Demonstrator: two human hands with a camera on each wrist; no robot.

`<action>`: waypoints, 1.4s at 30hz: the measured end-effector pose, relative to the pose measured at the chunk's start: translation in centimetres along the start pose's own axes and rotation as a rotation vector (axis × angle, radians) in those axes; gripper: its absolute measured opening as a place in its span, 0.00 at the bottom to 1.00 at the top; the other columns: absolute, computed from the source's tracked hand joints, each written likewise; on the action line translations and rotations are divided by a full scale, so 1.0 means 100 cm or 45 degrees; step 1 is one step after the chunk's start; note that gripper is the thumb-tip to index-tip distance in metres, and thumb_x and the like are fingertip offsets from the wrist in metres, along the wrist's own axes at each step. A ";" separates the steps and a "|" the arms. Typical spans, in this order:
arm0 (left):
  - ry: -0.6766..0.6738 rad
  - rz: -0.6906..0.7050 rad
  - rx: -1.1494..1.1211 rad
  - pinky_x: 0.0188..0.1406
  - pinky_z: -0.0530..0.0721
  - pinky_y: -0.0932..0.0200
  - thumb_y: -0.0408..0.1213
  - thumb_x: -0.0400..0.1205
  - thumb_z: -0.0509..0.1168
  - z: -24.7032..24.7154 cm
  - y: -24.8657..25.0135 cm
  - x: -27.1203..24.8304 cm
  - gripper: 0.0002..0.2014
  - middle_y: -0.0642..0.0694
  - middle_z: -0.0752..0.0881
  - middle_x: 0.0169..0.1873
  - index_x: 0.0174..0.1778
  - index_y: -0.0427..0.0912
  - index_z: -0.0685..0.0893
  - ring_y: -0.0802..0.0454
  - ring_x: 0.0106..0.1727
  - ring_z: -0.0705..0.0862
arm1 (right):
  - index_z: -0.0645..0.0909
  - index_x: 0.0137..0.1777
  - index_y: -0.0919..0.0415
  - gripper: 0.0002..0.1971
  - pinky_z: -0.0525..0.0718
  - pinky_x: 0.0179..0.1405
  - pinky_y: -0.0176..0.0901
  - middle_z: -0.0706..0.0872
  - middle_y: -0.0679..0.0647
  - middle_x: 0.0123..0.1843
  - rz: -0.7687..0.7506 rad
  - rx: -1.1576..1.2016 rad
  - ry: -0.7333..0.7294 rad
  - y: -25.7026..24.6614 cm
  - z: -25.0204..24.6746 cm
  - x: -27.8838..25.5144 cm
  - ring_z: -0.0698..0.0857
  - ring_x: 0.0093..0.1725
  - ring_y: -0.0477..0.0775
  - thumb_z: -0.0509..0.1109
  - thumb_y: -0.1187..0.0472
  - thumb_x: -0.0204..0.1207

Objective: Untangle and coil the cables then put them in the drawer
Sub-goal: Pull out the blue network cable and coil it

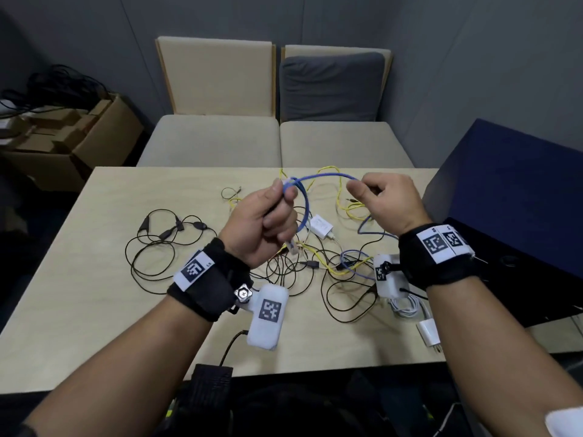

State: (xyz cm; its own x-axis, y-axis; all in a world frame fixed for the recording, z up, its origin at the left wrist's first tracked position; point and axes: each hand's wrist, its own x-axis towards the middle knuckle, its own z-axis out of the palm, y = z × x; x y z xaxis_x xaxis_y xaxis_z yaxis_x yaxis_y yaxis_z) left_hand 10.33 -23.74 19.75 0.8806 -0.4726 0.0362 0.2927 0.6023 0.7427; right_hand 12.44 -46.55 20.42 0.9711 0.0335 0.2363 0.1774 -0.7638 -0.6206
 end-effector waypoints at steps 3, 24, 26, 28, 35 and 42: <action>0.070 0.096 -0.224 0.18 0.68 0.69 0.42 0.85 0.49 -0.003 0.008 0.002 0.14 0.55 0.67 0.13 0.44 0.39 0.76 0.62 0.13 0.64 | 0.74 0.25 0.57 0.28 0.69 0.30 0.45 0.72 0.56 0.23 0.025 0.120 -0.083 0.013 0.011 -0.008 0.70 0.28 0.52 0.61 0.30 0.67; 0.112 0.021 -0.055 0.17 0.63 0.69 0.38 0.88 0.48 0.006 0.006 0.016 0.14 0.56 0.65 0.15 0.45 0.38 0.75 0.63 0.15 0.60 | 0.77 0.61 0.54 0.16 0.82 0.58 0.50 0.83 0.52 0.59 0.525 0.275 0.289 0.019 0.022 -0.024 0.84 0.55 0.53 0.69 0.48 0.78; 0.047 -0.019 0.002 0.17 0.63 0.68 0.39 0.88 0.49 0.013 0.002 0.016 0.13 0.57 0.65 0.15 0.45 0.37 0.76 0.63 0.15 0.59 | 0.70 0.72 0.55 0.26 0.75 0.65 0.45 0.75 0.51 0.68 0.282 0.301 0.365 -0.002 0.020 -0.020 0.77 0.66 0.50 0.71 0.50 0.77; 0.010 -0.052 0.061 0.17 0.62 0.68 0.38 0.88 0.49 0.018 0.001 0.015 0.14 0.56 0.65 0.15 0.44 0.36 0.76 0.63 0.16 0.59 | 0.65 0.77 0.58 0.35 0.71 0.70 0.46 0.70 0.51 0.71 0.121 0.273 0.507 -0.021 0.017 -0.016 0.72 0.71 0.52 0.75 0.50 0.73; -0.097 -0.081 0.266 0.17 0.61 0.67 0.38 0.86 0.51 0.021 0.005 0.011 0.14 0.56 0.65 0.17 0.44 0.36 0.78 0.62 0.18 0.60 | 0.75 0.74 0.52 0.23 0.66 0.77 0.55 0.75 0.51 0.75 -0.326 0.132 0.071 -0.031 0.014 0.003 0.71 0.76 0.50 0.65 0.61 0.77; 0.018 -0.044 0.179 0.16 0.60 0.68 0.37 0.88 0.48 0.013 0.018 0.012 0.15 0.56 0.65 0.15 0.43 0.36 0.76 0.63 0.16 0.59 | 0.80 0.42 0.57 0.12 0.82 0.38 0.48 0.73 0.44 0.20 -0.024 0.702 -0.170 -0.024 0.027 -0.011 0.76 0.23 0.49 0.60 0.56 0.84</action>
State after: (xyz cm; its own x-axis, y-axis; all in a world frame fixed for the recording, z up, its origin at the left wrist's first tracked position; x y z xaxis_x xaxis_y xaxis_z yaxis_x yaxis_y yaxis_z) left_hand 11.39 -24.07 22.03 0.8762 -0.4819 0.0001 0.2690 0.4891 0.8297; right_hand 11.40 -43.06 19.65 0.9723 0.1528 0.1769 0.2175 -0.3139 -0.9242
